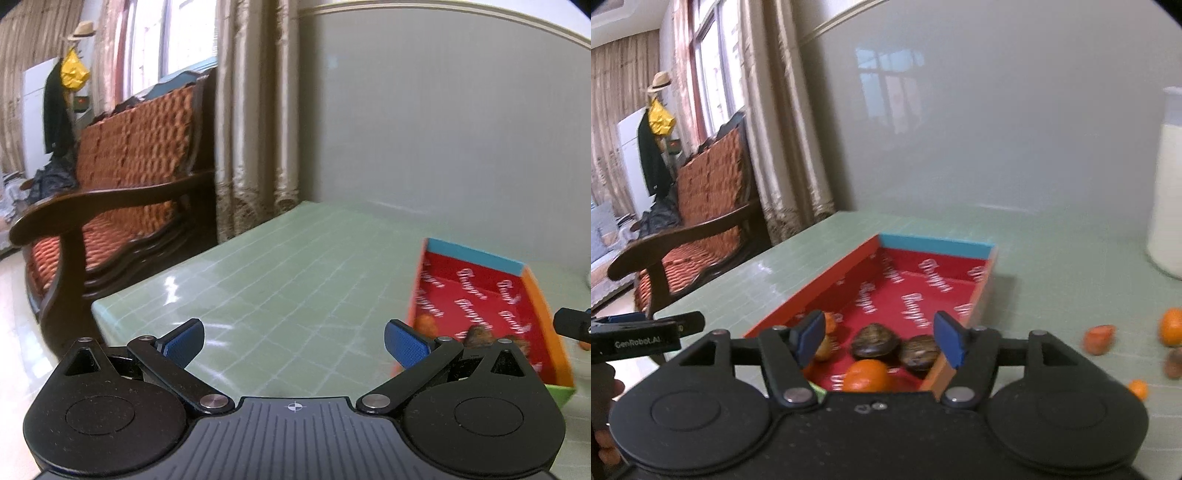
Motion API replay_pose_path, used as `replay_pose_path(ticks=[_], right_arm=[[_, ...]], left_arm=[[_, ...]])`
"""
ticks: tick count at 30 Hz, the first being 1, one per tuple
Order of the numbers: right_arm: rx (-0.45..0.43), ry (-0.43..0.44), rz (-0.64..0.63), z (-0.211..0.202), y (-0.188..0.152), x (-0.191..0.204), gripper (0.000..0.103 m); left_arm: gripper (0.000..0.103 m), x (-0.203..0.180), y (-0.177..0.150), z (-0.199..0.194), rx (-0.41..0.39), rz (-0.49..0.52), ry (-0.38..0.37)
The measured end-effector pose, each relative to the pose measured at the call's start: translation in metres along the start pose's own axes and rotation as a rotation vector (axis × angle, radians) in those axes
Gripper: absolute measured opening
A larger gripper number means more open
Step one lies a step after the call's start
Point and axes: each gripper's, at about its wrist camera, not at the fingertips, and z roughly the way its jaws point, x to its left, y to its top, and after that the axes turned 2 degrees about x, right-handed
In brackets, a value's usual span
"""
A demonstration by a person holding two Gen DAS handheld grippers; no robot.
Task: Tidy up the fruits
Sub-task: 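Move the left tool toward the small orange kumquat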
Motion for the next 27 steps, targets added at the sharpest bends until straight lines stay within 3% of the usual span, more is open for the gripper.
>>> replay_pose_path(ticks=[7,16,27], right_arm=[[-0.064,-0.131,0.051,-0.037,-0.004,-0.05,0.083],[-0.131,-0.328,0.174,-0.078,-0.021,-0.117,0.085],[-0.178,-0.552,0.269,-0.124,-0.044,-0.167,0.087]], left_arm=[[0.103,-0.044,0.011,-0.018,-0.036,0.061,-0.092],[0.103,-0.116,0.012,-0.032,-0.043,0.162,-0.233],[0.103,-0.196,0.0,-0.049,-0.038,0.272,-0.378]])
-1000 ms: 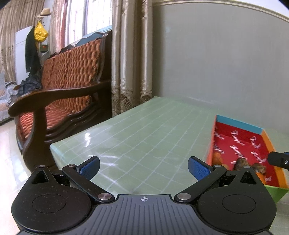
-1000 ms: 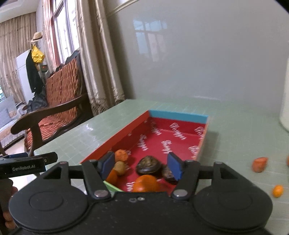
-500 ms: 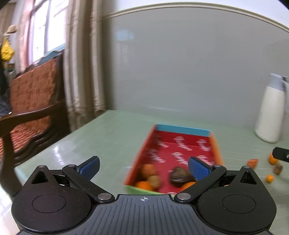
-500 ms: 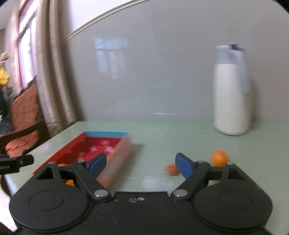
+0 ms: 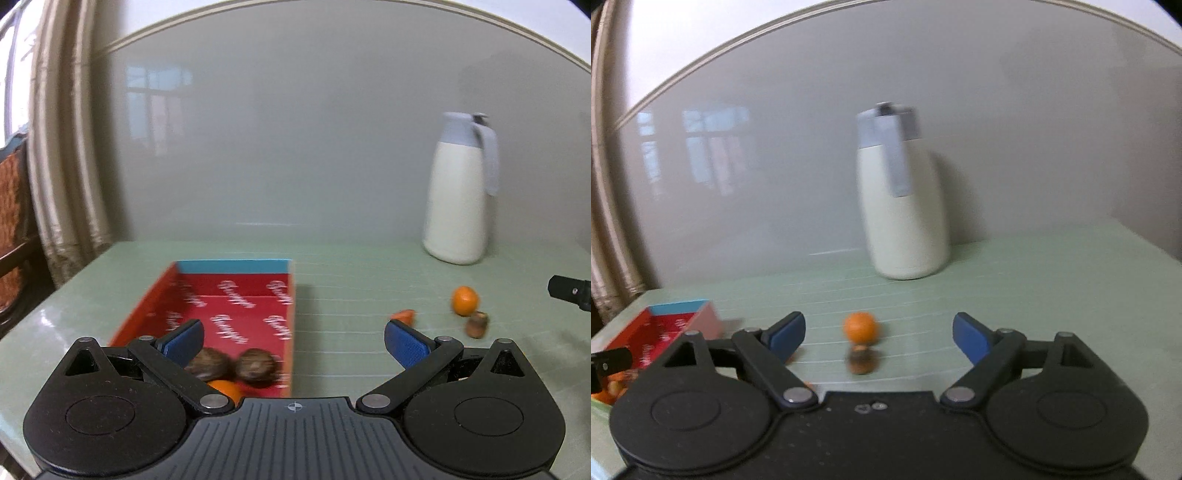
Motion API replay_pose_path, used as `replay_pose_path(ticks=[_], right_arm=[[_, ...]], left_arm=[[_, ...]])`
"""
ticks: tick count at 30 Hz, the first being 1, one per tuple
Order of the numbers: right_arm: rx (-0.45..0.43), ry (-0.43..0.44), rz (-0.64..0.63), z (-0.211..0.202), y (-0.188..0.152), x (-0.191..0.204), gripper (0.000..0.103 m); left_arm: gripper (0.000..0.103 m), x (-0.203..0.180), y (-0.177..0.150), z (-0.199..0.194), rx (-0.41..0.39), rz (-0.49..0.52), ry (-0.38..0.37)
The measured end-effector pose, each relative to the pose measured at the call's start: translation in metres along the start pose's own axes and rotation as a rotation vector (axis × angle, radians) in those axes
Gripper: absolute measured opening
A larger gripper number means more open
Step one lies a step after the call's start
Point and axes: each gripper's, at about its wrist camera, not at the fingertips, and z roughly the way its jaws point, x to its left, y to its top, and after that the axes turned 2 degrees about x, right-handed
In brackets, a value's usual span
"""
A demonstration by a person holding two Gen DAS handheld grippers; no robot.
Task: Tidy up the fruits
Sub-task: 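Move the left tool toward the small orange kumquat, then close the left gripper on the small kumquat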
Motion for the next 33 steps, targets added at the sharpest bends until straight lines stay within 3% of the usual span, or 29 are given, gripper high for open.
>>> replay_pose_path(ticks=[5,18,19,20,22,27,31,33], right_arm=[[-0.031,-0.089,0.031,-0.009,0.0,-0.028,0.088],[-0.069,-0.197,0.09,-0.024,-0.008,-0.076,0.091],[-0.075,-0.211,0.092,-0.025,-0.008,-0.079,0.091],[-0.086,-0.228,0.095,-0.028,-0.01,-0.081,0.091],[-0.104,-0.261,0.093,-0.031,-0.011,-0.085,0.091],[-0.109,-0.276,0.108,-0.03,-0.011,-0.096,0.091],[-0.11,-0.282,0.123,-0.028,-0.01,-0.101,0.091],[-0.117,-0.289,0.128,-0.03,-0.01,-0.104,0.091]], left_arm=[[0.103,-0.032,0.0,0.008,0.011,0.051,-0.042],[0.102,-0.107,-0.012,0.044,0.051,0.132,-0.145],[0.099,-0.112,-0.014,0.046,0.053,0.141,-0.15],[0.086,-0.117,-0.015,0.049,0.057,0.152,-0.154],[0.075,-0.126,-0.016,0.058,0.09,0.17,-0.172],[0.071,-0.141,-0.019,0.076,0.127,0.165,-0.19],[0.049,-0.148,-0.021,0.086,0.159,0.164,-0.208],[0.046,-0.149,-0.022,0.092,0.18,0.154,-0.216]])
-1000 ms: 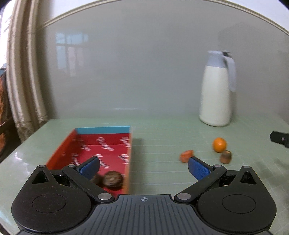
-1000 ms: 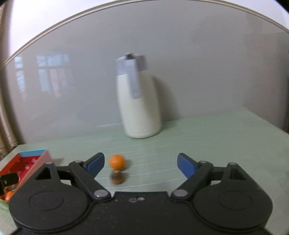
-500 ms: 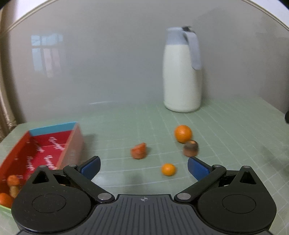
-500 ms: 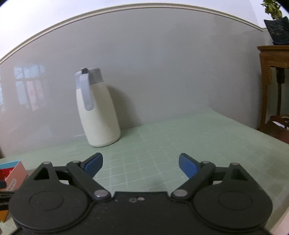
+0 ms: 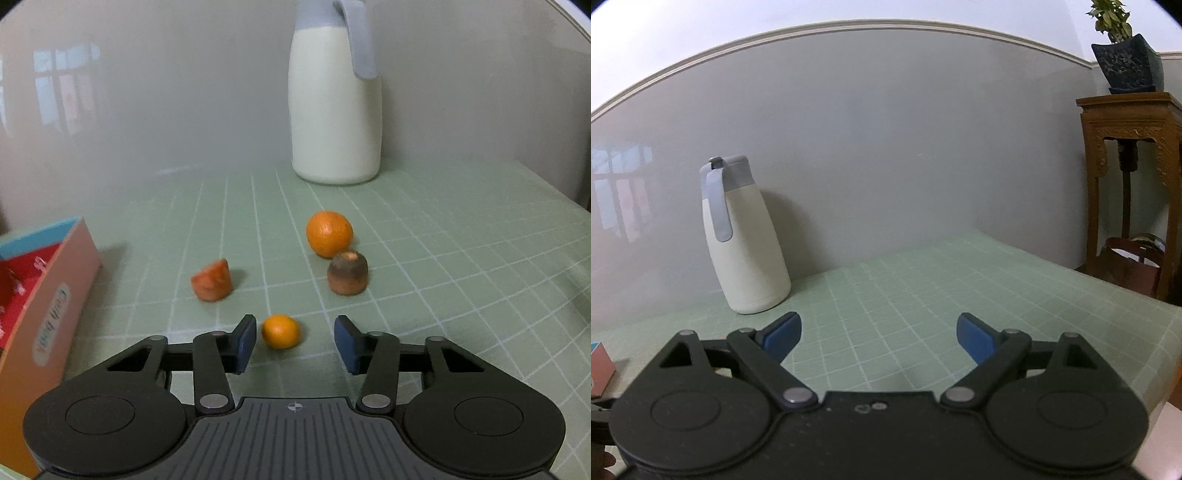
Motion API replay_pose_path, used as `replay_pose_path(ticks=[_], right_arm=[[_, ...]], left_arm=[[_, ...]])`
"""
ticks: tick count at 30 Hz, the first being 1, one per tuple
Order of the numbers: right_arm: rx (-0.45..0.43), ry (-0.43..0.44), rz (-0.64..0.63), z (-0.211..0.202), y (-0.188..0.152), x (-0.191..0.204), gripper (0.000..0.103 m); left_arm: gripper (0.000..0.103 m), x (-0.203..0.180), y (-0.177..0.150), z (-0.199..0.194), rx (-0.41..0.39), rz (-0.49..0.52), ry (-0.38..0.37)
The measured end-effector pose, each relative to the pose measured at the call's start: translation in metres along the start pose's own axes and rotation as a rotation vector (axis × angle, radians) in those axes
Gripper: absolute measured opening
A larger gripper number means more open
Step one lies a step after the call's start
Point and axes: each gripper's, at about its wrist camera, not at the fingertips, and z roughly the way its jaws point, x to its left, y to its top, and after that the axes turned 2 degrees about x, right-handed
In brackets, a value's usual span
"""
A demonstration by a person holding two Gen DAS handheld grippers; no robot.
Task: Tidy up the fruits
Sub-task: 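Close the left gripper on the small kumquat, then carry the kumquat into the red box and open the left gripper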
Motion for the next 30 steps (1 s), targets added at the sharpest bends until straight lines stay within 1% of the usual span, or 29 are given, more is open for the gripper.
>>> replay_pose_path(ticks=[1,2,3,4,12,17,20,23,26,30], right_arm=[[-0.008,-0.005,0.004,-0.008,0.0,-0.004,0.091],[-0.013,-0.008,0.007,-0.009,0.001,-0.006,0.091],[-0.016,-0.008,0.01,-0.012,0.002,-0.008,0.091],[-0.019,-0.006,0.015,-0.012,0.002,-0.009,0.091],[-0.014,0.009,0.011,-0.013,0.002,-0.008,0.091],[-0.007,0.02,0.005,-0.012,0.001,-0.004,0.091],[0.0,0.028,-0.004,-0.012,0.0,0.001,0.091],[0.004,0.037,-0.016,-0.011,0.0,0.007,0.091],[0.013,0.049,-0.023,-0.01,-0.002,0.013,0.091],[0.022,0.064,-0.041,-0.008,-0.004,0.023,0.091]], left_arm=[[0.044,0.001,0.0,0.001,-0.002,-0.007,-0.002],[0.039,0.001,-0.001,0.002,-0.003,-0.01,-0.007],[0.033,0.001,0.0,0.002,-0.003,-0.013,-0.015],[0.022,0.002,0.0,0.003,-0.003,-0.016,-0.026],[0.022,0.003,-0.002,0.002,-0.011,-0.032,-0.031],[0.022,0.011,0.003,-0.012,-0.052,-0.039,-0.019],[0.022,0.02,0.007,-0.025,-0.091,-0.039,0.006],[0.022,0.037,0.011,-0.04,-0.131,-0.047,0.05],[0.022,0.061,0.014,-0.053,-0.159,-0.063,0.105],[0.022,0.1,0.013,-0.061,-0.164,-0.101,0.18]])
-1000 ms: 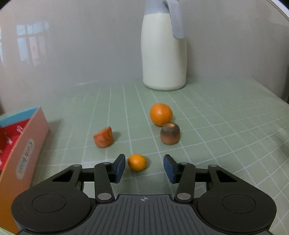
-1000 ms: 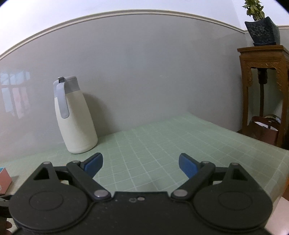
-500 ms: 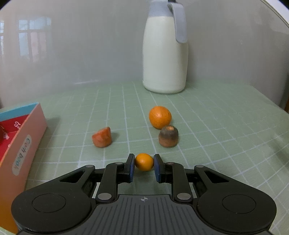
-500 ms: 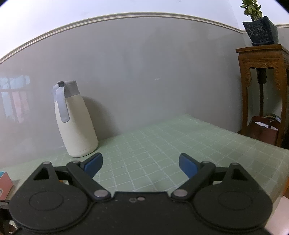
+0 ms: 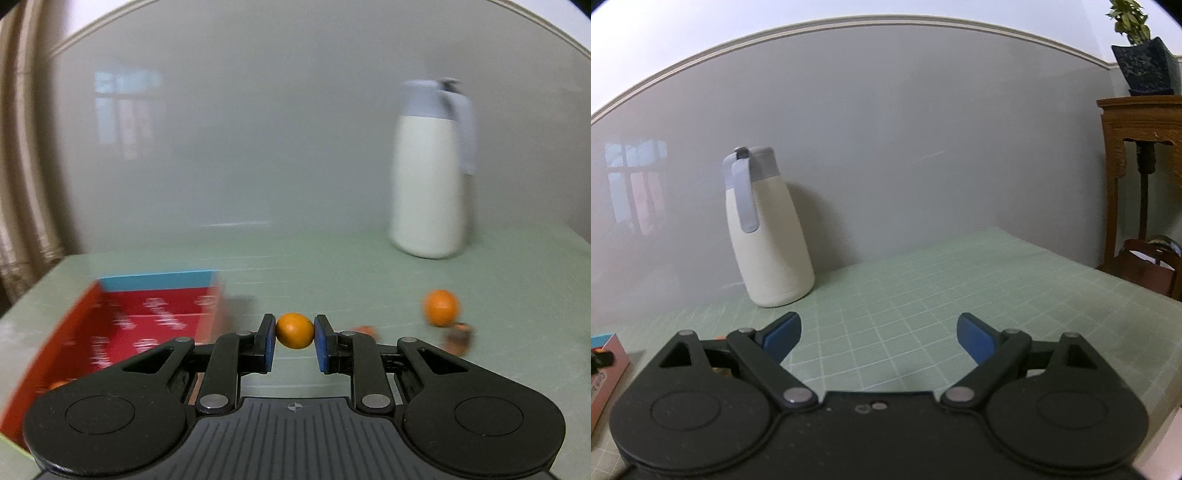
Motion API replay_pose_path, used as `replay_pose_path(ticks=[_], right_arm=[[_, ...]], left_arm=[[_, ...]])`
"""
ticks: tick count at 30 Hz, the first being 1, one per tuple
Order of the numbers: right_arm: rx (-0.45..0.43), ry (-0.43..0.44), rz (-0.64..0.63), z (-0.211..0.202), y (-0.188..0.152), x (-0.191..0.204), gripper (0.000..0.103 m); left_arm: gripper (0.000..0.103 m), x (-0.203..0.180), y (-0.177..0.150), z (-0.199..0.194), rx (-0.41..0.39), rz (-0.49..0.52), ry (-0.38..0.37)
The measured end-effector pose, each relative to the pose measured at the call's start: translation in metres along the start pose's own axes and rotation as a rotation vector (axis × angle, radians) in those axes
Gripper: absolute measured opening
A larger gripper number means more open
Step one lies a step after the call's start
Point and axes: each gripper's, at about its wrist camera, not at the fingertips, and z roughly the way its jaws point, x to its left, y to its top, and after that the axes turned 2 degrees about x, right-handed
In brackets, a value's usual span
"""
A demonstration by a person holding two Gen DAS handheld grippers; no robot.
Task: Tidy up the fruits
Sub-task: 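Carry the kumquat into the red box and open the left gripper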
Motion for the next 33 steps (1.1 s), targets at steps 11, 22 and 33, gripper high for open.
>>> replay_pose_path(ticks=[11,22,33], right_arm=[[0.02,0.033,-0.044,0.005,-0.003,0.027,0.091],[0.035,0.073,-0.08,0.005,-0.007,0.053,0.091],[0.056,0.113,-0.114,0.011,-0.01,0.078,0.091]], left_arm=[[0.022,0.096,-0.011,0.02,0.038,-0.114,0.207],[0.022,0.132,-0.03,0.042,0.115,-0.167,0.253],[0.023,0.139,-0.035,0.045,0.163,-0.188,0.258]])
